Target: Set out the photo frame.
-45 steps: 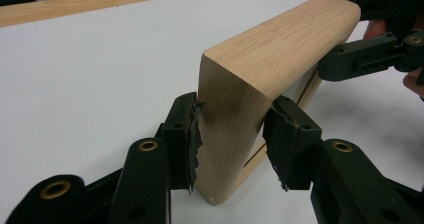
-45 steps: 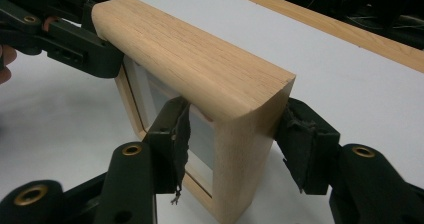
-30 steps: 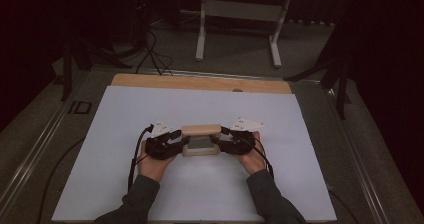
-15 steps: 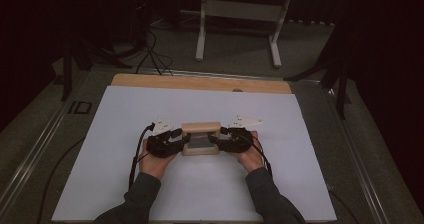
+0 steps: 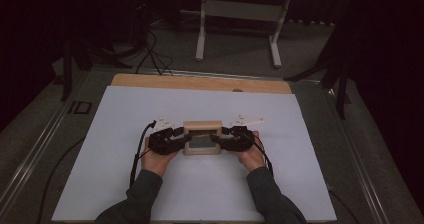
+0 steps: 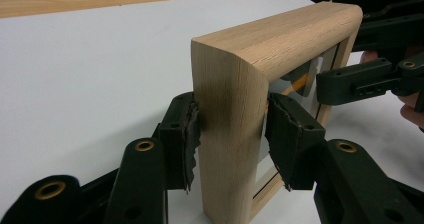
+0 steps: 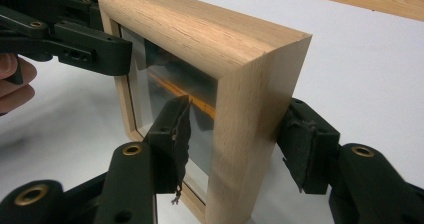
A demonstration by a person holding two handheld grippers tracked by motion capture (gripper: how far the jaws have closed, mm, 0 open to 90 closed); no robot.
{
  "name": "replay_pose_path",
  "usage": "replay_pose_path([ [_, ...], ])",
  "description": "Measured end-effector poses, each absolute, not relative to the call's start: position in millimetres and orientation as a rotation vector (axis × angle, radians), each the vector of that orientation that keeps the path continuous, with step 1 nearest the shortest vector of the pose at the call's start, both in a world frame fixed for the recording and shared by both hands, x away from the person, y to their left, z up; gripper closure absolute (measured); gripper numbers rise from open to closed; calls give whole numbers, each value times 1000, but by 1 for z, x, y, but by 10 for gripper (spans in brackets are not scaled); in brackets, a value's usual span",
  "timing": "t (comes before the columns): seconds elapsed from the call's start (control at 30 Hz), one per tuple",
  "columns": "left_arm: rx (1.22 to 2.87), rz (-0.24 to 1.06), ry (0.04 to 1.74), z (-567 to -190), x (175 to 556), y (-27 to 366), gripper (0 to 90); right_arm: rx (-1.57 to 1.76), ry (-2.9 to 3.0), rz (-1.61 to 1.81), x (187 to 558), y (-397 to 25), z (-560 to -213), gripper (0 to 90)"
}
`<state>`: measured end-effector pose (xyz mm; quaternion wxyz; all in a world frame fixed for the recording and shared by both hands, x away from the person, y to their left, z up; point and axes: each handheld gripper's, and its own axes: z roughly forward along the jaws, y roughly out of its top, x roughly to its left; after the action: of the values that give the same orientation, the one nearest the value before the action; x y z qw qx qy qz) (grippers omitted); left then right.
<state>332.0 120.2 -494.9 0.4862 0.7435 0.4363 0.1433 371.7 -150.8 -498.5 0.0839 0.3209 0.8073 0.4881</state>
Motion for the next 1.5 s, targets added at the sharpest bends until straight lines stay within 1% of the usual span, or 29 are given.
replay_pose_path([
  [0.57,1792,301,1073,-499,337,122,557,1000,2415,1490,374,-156,-500,515],
  [1.0,1797,267,1081,-500,338,122,559,1001,2424,1489,374,-158,-500,521],
  [1.5,1803,259,1084,-501,336,120,560,998,2432,1496,373,-162,-500,524],
])
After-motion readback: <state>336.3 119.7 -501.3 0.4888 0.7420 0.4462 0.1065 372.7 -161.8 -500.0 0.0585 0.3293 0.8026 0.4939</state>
